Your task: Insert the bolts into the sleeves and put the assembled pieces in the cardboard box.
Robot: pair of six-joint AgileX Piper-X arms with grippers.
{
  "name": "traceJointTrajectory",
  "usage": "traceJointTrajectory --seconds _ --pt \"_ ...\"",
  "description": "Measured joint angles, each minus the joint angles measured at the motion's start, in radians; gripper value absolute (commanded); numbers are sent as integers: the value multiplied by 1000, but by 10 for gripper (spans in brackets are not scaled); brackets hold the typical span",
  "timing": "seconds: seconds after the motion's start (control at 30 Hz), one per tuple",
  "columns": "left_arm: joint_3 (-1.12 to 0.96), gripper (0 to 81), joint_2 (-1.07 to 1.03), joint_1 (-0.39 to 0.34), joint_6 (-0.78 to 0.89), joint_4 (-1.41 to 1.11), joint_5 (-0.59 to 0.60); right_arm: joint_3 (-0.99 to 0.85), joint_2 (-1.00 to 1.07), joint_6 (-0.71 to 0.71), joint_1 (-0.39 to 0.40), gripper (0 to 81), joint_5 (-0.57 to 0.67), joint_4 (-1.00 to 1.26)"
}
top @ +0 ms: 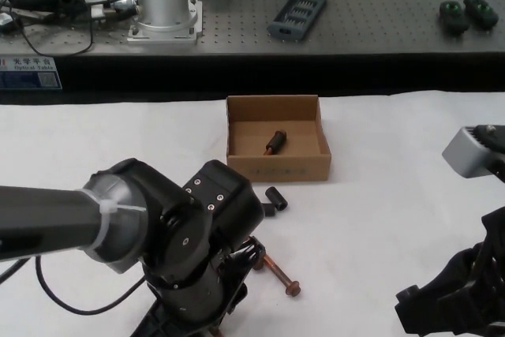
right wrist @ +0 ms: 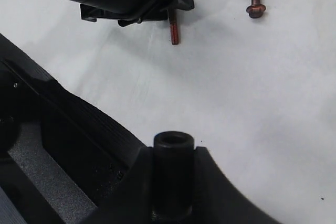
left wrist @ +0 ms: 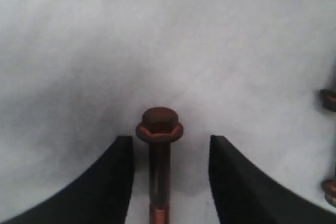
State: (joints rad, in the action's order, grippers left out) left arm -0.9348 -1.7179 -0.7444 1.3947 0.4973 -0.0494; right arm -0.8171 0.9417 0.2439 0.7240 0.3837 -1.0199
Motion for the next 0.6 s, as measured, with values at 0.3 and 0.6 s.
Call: traceJointTrajectory --seconds 0.3,0.6 --pt "0 6 -3 0 -21 17 9 0 0 -5 0 17 0 -12" --pt "6 6 72 3 -339 36 -18 0 0 -13 0 17 -2 -17"
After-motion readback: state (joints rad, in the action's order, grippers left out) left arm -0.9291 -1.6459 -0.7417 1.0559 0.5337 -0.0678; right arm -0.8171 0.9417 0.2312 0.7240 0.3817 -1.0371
